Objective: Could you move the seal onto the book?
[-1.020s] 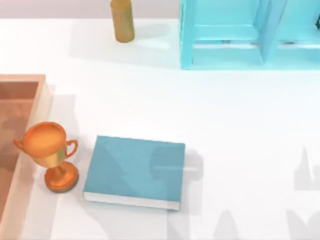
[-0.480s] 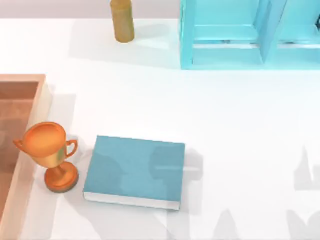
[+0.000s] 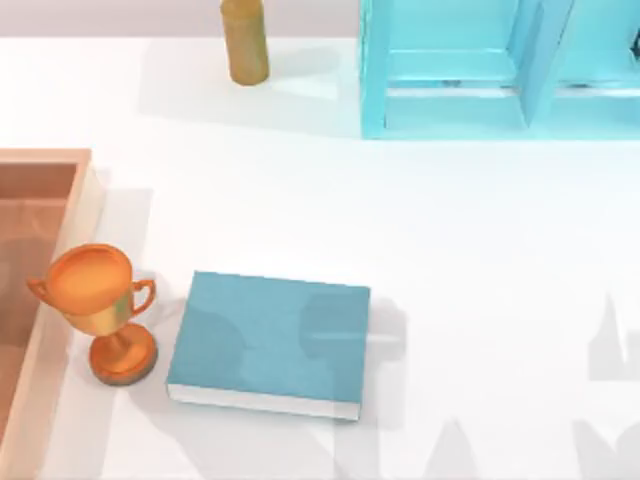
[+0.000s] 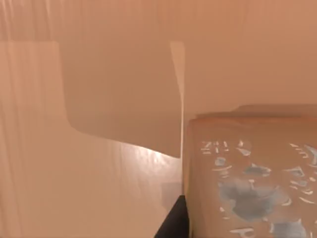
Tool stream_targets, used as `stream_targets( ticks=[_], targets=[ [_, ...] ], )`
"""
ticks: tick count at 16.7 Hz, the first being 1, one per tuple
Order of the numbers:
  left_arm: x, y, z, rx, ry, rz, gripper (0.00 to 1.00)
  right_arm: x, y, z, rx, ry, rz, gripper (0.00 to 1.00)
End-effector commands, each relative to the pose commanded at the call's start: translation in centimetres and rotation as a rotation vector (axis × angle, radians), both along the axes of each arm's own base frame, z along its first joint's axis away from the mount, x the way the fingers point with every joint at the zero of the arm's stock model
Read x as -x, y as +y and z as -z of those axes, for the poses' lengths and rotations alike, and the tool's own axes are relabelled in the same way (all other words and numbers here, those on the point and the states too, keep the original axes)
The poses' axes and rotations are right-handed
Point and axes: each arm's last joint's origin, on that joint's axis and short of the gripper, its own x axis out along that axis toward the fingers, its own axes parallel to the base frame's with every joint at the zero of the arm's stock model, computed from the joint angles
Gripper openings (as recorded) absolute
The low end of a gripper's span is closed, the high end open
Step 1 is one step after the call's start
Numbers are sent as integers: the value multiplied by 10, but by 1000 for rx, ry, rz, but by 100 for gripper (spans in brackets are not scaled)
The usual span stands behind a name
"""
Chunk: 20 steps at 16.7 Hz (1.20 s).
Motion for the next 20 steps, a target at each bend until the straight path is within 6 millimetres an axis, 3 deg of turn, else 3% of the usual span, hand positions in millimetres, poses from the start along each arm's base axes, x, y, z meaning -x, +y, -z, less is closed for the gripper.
stream_targets(
  ticks=[3,4,14,17,20],
  targets=[
    [0,0,0,0,0,0,2,0,0,0,0,0,0,100],
    [0,0,0,0,0,0,0,0,0,0,0,0,0,100],
    [0,1,-3,2,-2,0,0,0,0,0,0,0,0,100],
    [-2,6,-19,9,-2,-21,0,0,0,0,0,0,0,100],
    [-10,-5,-50,12,-6,-44,0,0,0,0,0,0,0,100]
  ],
)
